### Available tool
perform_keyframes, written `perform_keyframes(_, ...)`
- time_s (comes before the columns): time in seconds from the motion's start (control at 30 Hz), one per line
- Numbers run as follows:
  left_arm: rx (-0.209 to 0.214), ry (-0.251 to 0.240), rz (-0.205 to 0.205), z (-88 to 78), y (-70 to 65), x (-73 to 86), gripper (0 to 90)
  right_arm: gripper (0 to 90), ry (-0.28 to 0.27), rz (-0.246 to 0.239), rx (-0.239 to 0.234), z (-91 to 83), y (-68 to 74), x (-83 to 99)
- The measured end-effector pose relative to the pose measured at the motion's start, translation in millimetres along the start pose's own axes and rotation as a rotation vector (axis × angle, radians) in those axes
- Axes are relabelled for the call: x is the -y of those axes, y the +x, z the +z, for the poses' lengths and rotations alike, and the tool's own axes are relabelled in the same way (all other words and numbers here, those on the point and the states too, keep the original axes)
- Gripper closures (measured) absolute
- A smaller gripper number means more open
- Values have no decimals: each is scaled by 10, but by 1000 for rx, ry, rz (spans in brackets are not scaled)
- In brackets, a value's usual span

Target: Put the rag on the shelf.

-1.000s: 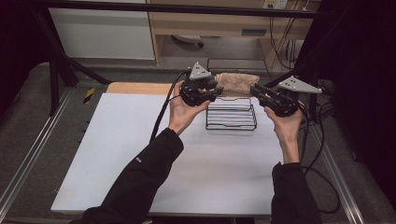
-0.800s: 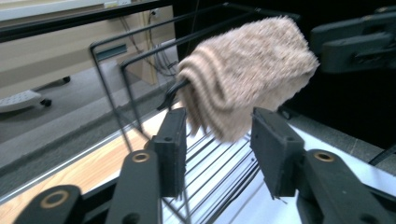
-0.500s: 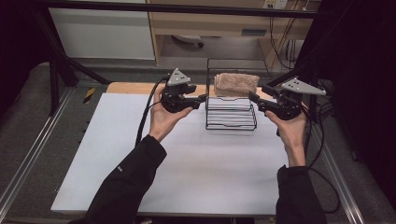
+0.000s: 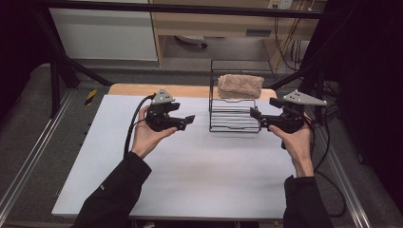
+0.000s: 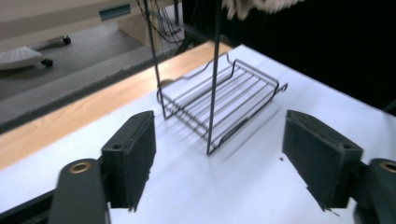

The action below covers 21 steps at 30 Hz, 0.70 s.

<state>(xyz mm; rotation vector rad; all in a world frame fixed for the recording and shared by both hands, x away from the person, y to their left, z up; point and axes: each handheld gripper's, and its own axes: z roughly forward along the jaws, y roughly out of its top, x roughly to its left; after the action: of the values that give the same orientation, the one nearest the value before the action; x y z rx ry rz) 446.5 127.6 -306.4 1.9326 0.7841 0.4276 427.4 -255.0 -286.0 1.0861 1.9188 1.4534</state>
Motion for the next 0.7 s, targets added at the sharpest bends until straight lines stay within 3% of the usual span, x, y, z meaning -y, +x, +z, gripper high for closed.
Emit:
perform_keyframes(0.4, -38, 52, -33, -294, 167, 614, 75, 15, 79, 12, -27, 29, 82, 321)
perform_keyframes(0.7, -74, 81, -69, -512, 276, 1065, 53, 6, 120, 43, -42, 50, 116, 651)
